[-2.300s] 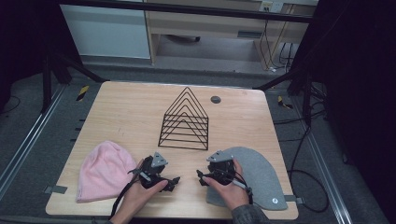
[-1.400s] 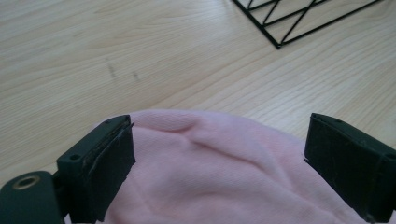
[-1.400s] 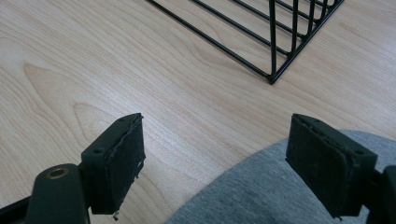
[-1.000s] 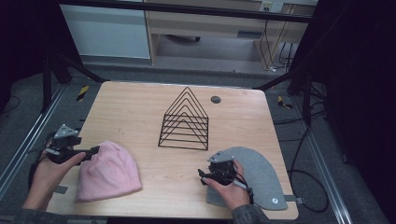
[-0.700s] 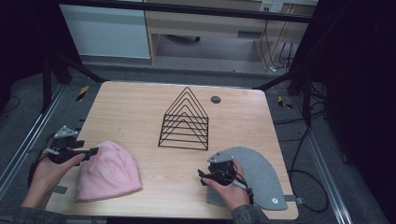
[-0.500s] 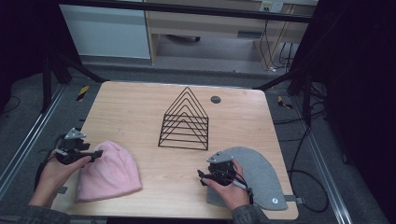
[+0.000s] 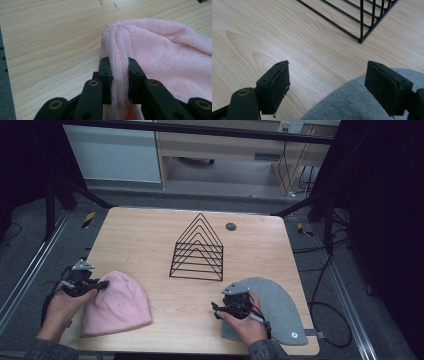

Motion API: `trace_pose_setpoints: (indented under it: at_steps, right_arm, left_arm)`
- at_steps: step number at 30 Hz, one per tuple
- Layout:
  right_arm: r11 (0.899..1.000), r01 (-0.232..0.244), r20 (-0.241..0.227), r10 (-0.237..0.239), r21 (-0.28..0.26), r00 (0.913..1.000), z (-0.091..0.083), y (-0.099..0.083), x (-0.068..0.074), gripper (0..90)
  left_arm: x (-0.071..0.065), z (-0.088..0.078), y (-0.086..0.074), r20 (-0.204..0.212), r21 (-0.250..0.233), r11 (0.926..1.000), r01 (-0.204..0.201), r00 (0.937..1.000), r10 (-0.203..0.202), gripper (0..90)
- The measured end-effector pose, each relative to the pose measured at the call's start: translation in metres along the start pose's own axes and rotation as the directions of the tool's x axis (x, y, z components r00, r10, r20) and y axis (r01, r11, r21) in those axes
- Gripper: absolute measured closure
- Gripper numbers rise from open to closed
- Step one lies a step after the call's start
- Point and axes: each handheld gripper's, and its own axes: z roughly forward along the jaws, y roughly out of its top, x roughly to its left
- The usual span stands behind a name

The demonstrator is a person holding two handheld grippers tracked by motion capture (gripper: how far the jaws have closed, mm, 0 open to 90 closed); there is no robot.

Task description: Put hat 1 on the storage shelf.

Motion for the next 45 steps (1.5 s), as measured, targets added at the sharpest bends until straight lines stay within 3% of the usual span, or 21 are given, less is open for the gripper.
trace_pose_setpoints:
  at_steps: [8, 17, 25, 28, 31, 32, 33, 36, 40, 45]
  right_arm:
    - [1.0, -0.002, -0.001, 0.002, 0.0, 1.0, 0.0, 0.0, 0.0, 19.9]
    - [1.0, 0.0, -0.001, 0.0, -0.002, 1.0, 0.0, 0.0, 0.0, 20.3]
    - [1.0, -0.001, -0.009, 0.001, -0.006, 1.0, -0.001, 0.0, 0.0, 22.9]
    - [1.0, -0.002, -0.011, 0.002, -0.008, 0.9999, -0.002, 0.0, 0.0, 23.9]
    - [1.0, -0.009, -0.018, 0.009, -0.015, 0.9998, -0.004, 0.001, 0.001, 25.3]
    - [1.0, -0.003, -0.021, 0.002, -0.022, 0.9998, -0.005, 0.002, 0.0, 26.2]
    - [1.0, -0.007, -0.021, 0.007, -0.029, 0.9998, -0.007, 0.003, 0.001, 27.4]
    - [0.999, 0.007, -0.026, -0.008, -0.043, 0.9996, -0.012, 0.007, 0.003, 28.3]
    - [0.999, 0.006, -0.064, -0.009, -0.051, 0.9979, -0.02, 0.015, 0.007, 29.9]
    - [0.995, 0.055, -0.078, -0.061, -0.077, 0.995, -0.033, 0.03, 0.015, 31.7]
  left_arm:
    - [-0.002, -0.003, 0.001, -0.003, -0.002, 0.9999, -0.015, 0.9999, 0.015, 77.6]
    - [-0.012, -0.013, 0.008, 0.004, -0.04, 0.9981, -0.046, 0.9989, 0.047, 79.0]
    - [-0.031, -0.034, 0.021, 0.016, -0.12, 0.9885, -0.092, 0.9954, 0.095, 79.7]
    - [-0.039, -0.041, 0.027, 0.017, -0.139, 0.983, -0.12, 0.9922, 0.124, 80.0]
    - [-0.054, -0.054, 0.038, 0.019, -0.172, 0.9713, -0.164, 0.9853, 0.17, 80.1]
    - [-0.054, -0.054, 0.038, 0.019, -0.172, 0.9713, -0.164, 0.9853, 0.17, 80.1]
    - [-0.061, -0.063, 0.044, 0.019, -0.192, 0.9635, -0.186, 0.9809, 0.194, 80.2]
    - [-0.073, -0.076, 0.054, 0.01, -0.228, 0.9491, -0.217, 0.9743, 0.225, 80.3]
    - [-0.084, -0.092, 0.068, 0.01, -0.264, 0.9335, -0.242, 0.9672, 0.254, 80.3]
    - [-0.093, -0.104, 0.085, -0.019, -0.28, 0.9184, -0.28, 0.958, 0.286, 80.3]
